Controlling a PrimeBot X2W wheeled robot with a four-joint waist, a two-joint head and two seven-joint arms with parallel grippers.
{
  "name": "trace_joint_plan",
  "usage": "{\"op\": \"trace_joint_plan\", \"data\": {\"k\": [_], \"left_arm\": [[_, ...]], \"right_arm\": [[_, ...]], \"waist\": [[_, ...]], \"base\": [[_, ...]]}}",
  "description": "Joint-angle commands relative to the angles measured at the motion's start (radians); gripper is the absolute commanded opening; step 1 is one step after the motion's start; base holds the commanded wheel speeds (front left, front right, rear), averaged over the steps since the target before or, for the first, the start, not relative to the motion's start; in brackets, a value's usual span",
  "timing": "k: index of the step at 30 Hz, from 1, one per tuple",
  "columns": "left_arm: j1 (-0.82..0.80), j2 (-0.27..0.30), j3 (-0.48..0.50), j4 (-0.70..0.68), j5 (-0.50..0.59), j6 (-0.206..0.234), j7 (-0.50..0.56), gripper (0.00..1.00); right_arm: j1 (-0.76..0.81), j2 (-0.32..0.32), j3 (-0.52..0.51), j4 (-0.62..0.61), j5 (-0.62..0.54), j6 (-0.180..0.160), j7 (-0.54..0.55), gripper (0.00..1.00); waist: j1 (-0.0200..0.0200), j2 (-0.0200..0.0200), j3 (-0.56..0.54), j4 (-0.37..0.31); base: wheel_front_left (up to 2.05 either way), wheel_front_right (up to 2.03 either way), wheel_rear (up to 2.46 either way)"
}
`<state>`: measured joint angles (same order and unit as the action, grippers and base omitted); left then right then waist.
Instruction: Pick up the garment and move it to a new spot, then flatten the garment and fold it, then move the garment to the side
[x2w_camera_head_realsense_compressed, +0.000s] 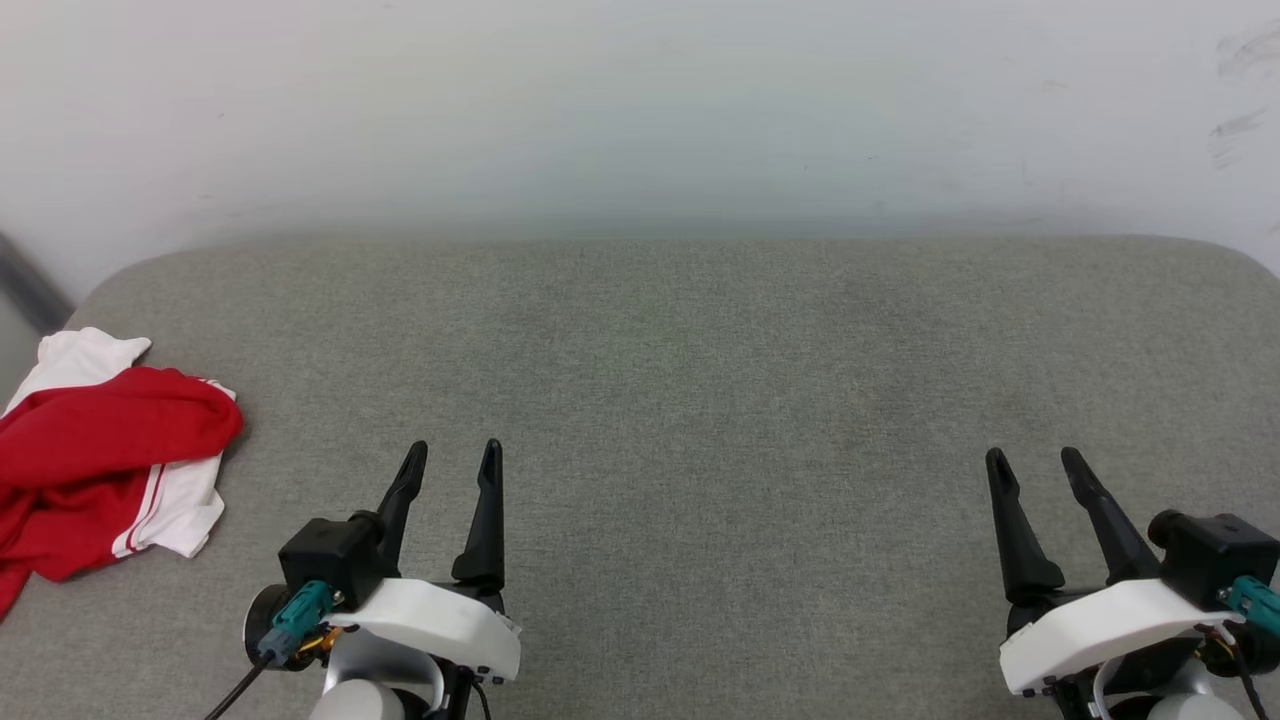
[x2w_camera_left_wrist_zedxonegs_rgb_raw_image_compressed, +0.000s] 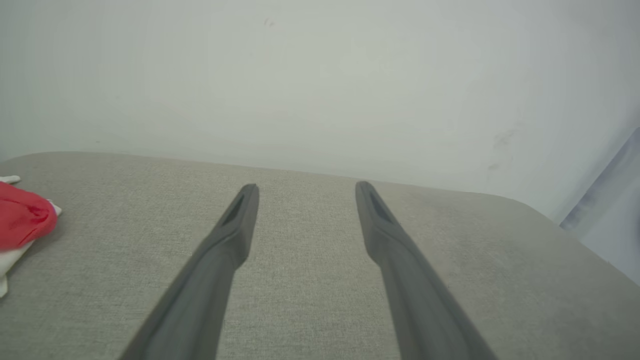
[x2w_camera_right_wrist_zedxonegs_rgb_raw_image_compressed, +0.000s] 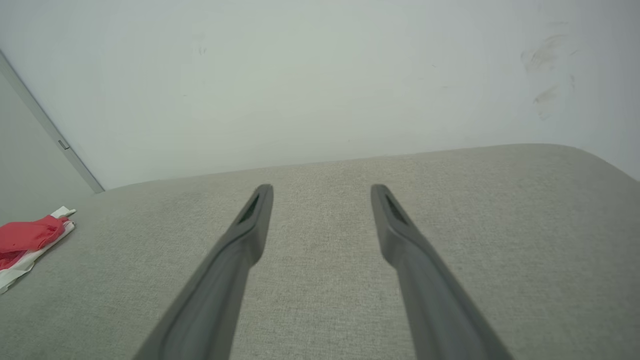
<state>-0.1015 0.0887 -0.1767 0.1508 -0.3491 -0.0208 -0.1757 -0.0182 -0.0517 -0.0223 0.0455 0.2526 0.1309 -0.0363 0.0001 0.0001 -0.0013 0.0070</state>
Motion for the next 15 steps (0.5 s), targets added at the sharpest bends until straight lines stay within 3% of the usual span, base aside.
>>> {"op": "trace_joint_plan", "data": {"k": [1, 15], "left_arm": [[-0.016, 0.008, -0.005, -0.005, 0.028, 0.009, -0.011, 1.00], [-0.018, 0.013, -0.031, 0.010, 0.129, 0.038, -0.040, 1.00]], "right_arm": [[0.007, 0.001, -0.002, -0.014, -0.030, 0.000, -0.009, 1.00], [0.018, 0.002, -0.018, -0.023, -0.135, 0.000, -0.012, 1.00]], "waist": [[-0.0001, -0.0001, 0.000, 0.001], [-0.0001, -0.0001, -0.003, 0.004]], "base": [[0.00, 0.00, 0.00], [0.00, 0.00, 0.00]]}}
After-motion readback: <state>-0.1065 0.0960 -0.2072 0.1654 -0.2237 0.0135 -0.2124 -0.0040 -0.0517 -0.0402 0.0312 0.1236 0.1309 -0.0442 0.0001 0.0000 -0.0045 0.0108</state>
